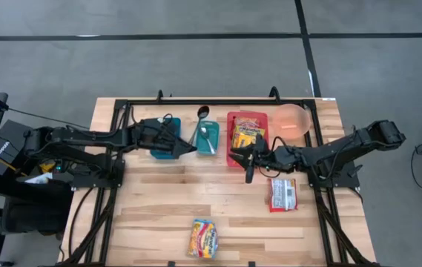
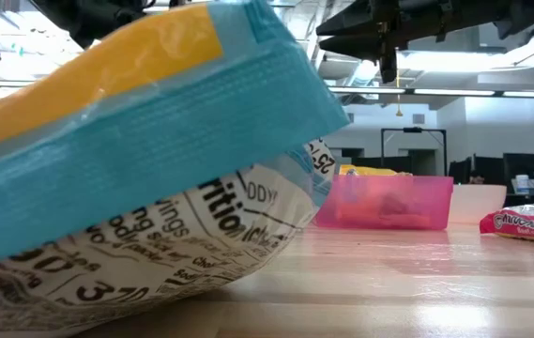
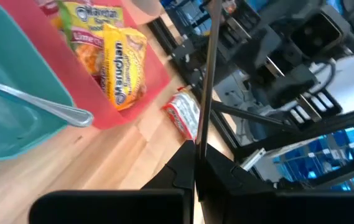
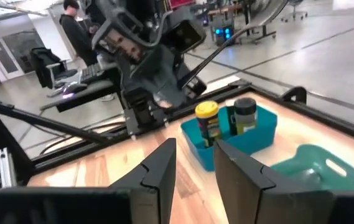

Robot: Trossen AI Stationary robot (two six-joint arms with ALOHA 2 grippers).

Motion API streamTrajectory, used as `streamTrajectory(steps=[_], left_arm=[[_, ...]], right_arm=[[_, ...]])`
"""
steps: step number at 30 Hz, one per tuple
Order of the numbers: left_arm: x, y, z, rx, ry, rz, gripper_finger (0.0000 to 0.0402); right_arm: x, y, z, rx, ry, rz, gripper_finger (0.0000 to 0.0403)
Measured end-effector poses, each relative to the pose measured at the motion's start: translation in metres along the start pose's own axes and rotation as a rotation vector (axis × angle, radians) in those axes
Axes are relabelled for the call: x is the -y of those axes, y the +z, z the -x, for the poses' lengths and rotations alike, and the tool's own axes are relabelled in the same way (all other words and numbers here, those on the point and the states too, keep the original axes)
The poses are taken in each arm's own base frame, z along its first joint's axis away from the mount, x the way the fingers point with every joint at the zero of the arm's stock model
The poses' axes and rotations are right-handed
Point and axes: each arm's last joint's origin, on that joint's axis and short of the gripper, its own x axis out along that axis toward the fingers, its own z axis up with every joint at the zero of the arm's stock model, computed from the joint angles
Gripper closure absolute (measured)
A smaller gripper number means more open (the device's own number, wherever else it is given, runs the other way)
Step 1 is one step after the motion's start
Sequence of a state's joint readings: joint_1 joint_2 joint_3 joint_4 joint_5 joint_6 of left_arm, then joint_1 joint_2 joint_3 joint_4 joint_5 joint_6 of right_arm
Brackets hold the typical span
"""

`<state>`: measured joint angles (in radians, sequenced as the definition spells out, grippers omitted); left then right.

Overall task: Pick & Place Food Item
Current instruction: Put the black spoon into the green bin

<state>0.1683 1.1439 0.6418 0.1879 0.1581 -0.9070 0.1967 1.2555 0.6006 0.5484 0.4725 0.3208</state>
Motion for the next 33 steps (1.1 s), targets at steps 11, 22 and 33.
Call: streamTrajectory(steps=[11,22,33], left_arm=[[-0.008,-0.002,-0.009,-0.023,0.04,0.022,0.0401],[-0.009,-0.003,-0.011,-0.036,0.035,0.026,0.0401],[-0.008,-0.002,-0.011,-0.028,0.026,0.023,0.0401]], right_arm=[[0.008,0.008,-0.003,0.043,-0.021,0.045,0.0304],[0.037,0.047,0.021,0.024,0.227,0.105,0.0397],[0.042,0.056,0.048,-0.01,0.221,0.205,0.0401]])
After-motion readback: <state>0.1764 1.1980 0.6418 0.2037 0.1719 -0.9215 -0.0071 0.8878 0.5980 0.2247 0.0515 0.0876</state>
